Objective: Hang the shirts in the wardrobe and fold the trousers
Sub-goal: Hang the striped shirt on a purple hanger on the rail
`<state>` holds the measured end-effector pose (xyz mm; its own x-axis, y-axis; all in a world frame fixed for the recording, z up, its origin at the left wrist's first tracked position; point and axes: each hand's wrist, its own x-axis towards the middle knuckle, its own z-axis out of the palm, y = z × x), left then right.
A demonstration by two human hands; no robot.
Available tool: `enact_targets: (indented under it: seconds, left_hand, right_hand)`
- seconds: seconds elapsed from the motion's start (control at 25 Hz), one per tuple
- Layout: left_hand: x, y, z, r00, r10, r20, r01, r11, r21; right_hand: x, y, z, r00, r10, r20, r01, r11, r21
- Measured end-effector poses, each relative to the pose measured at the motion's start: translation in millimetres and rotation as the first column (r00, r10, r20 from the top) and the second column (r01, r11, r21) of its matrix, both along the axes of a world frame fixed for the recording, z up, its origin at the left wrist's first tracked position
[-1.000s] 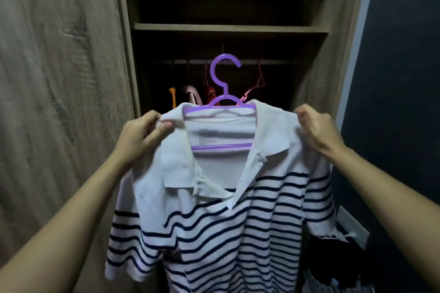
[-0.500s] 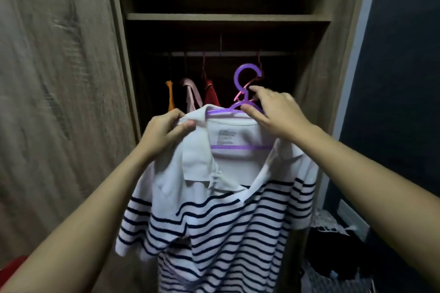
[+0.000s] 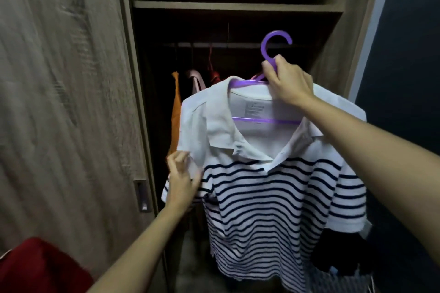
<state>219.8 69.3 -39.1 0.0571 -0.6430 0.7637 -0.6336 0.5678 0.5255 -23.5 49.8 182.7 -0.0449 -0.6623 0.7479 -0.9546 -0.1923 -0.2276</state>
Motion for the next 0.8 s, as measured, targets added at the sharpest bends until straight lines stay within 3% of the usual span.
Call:
enact_targets:
  seconds: [0.08,0.2,0.28,0.44,0.64,0.72,0.8]
  left_hand:
    - [4,-2,19,0.991,-0.008,-0.134,0.024,0.992,0.12]
    - [15,-6,45,0.984,0.127,-0.124,-0.127,0.992,0.009]
    - [18,-1,63,0.99,0.065,-0.128,-0.065,0.998,0.003]
    - [18,-3,67,0.99,0.045,0.133,-0.042,0.999,-0.024]
    - [3,0,84,0.956,-0.062,-0.288,0.104,0.986,0.133]
    - [-1,7,85,0.97,-0.069,-0.234,0.091,0.992,0.085]
    - [9,11,83,1.0,-0.02,-0.014,0.02,1.0,-0.014]
  right_hand:
    - [-11,2,3,0.999,-0.038,-0.001,0.038,0.999,-0.034]
    - [-31,4,-2,0.998,-0.049,0.027,0.05,0.997,-0.057]
    - [-39,4,-7,0.997,-0.04,0.06,0.044,0.996,-0.072]
    - [-52,1,-11,0.995,-0.061,0.082,0.069,0.994,-0.09]
    - [-45,1,-17,0.999,-0.047,0.027,0.049,0.997,-0.052]
    - [-38,1,-19,1.0,-0.023,0.002,0.023,0.999,-0.043]
    - [-42,3,-22,0.998,-0.008,-0.065,0.006,0.999,-0.034]
